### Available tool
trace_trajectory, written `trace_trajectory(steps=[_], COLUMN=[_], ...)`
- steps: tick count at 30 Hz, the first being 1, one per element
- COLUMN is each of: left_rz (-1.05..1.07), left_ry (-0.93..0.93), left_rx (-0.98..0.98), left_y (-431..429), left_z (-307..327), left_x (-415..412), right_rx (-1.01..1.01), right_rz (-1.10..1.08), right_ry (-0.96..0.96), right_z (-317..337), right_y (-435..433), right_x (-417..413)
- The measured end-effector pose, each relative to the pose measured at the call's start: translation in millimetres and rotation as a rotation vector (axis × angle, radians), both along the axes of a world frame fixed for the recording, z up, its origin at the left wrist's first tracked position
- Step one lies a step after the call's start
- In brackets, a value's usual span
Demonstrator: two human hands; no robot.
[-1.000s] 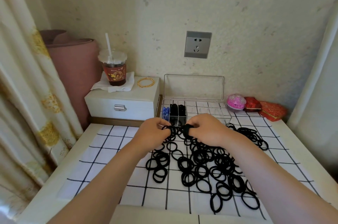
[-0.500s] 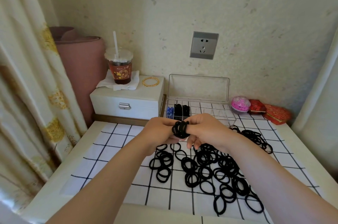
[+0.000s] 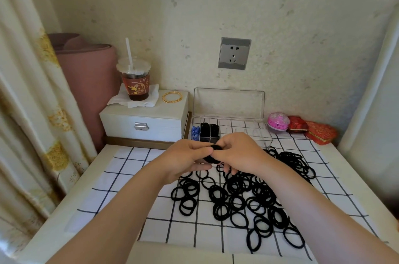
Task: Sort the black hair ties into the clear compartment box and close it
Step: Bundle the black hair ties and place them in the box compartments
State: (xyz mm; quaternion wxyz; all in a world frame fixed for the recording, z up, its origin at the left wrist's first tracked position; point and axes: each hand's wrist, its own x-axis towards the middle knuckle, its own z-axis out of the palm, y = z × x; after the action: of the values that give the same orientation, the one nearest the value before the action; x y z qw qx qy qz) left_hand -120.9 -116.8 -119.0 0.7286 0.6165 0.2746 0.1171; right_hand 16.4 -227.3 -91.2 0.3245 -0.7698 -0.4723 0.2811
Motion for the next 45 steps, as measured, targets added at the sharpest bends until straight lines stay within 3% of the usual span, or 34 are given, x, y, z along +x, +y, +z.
trace_trajectory(steps=[6,9,15,20,23,27,33,37,40,45], left_rz=[0.096,0.189,0.196,0.156,0.145,0.174,0.268,0.204,0.104,0.058], left_ry=[0.067,0.134,0.140,0.153,0.157,0.145,0.121,0.063,0.014,-0.047], left_rx=[0.173,0.306,0.333,0.319,0.320,0.330,0.275,0.156,0.083,-0.051], left_y=[1.0,3.6,0.2,-2.7,-2.5,-1.6,1.4,-5.0,-12.2,-17.2], left_z=[-2.3,-7.2,-6.7,-9.7,-10.5,-9.6,-9.7,-5.6,-0.8,1.1], left_x=[5.0,7.6,11.1,12.5,11.8,9.5,7.8,8.7,9.7,11.8], right_rx=[-0.015,-0.071,-0.341,-0.356,-0.355,-0.189,0.027,0.090,0.109,0.106], right_rz=[0.053,0.079,0.240,0.262,0.254,0.172,0.029,0.015,0.000,-0.081], right_ry=[-0.020,-0.225,-0.560,-0.620,-0.572,-0.384,0.192,0.428,0.473,0.292], right_z=[-1.7,-3.7,-11.9,-16.9,-19.8,-16.0,-5.1,0.4,3.0,1.5], right_y=[-8.2,-18.2,-31.7,-30.4,-29.7,-26.7,-24.5,-18.5,-14.7,-9.5], right_x=[12.9,21.0,22.9,22.1,24.7,34.3,33.0,22.8,16.4,11.5])
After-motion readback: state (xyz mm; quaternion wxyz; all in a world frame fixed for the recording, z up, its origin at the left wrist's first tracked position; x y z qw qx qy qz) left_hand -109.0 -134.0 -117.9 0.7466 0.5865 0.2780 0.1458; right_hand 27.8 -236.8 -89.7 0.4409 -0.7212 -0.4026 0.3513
